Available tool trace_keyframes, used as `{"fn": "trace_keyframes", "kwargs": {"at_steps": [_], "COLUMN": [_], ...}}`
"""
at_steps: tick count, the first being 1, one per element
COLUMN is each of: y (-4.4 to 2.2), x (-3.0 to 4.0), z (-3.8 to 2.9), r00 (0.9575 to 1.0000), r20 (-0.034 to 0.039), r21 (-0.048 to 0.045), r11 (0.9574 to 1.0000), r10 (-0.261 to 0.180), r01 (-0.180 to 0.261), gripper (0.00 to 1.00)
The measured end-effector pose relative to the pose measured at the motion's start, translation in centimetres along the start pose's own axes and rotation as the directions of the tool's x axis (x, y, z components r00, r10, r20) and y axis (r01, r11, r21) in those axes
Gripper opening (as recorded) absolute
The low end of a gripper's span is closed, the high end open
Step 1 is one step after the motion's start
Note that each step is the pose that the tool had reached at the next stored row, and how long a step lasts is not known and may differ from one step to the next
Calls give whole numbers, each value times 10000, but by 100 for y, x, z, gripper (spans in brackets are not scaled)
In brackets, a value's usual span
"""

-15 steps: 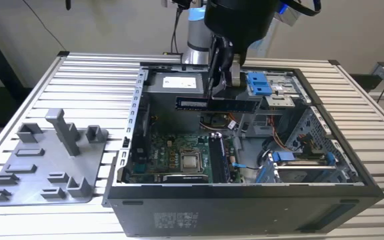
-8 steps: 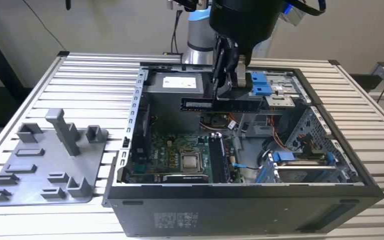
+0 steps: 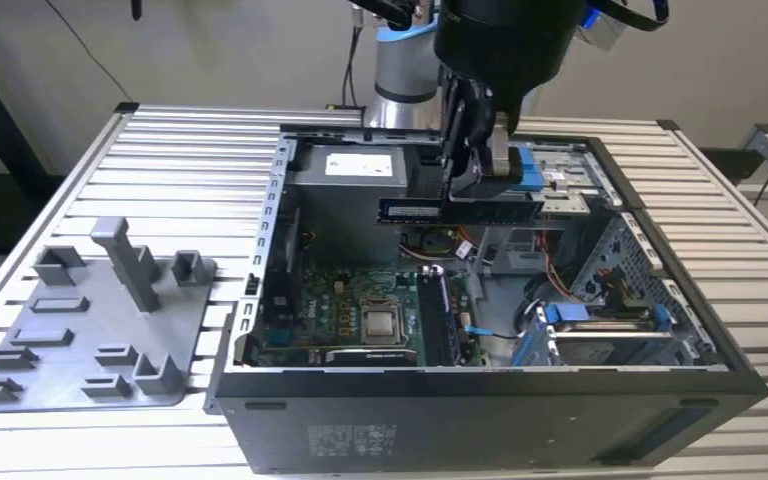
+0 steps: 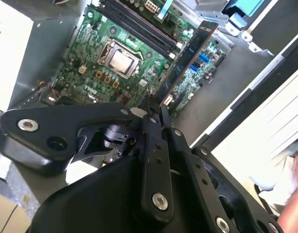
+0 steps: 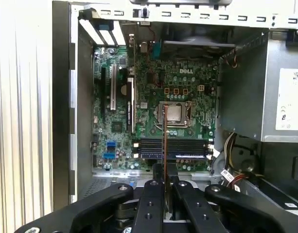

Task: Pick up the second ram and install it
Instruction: 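Pick up the second ram and move it above second insertion slot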

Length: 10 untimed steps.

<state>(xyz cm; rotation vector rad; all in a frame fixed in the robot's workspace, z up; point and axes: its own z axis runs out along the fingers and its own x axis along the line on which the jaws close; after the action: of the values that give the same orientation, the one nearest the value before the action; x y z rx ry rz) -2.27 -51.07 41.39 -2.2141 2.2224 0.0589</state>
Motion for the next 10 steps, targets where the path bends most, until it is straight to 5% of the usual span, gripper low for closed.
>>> {"fn": "trace_keyframes", "kwargs": {"at_steps": [10], "y": [-143], "x": [-5], "z": [0], "r00": [9989], "r20": [11], "r21": [13], "r11": [9989], "r10": [460], "r01": [-460], "gripper": [14]}}
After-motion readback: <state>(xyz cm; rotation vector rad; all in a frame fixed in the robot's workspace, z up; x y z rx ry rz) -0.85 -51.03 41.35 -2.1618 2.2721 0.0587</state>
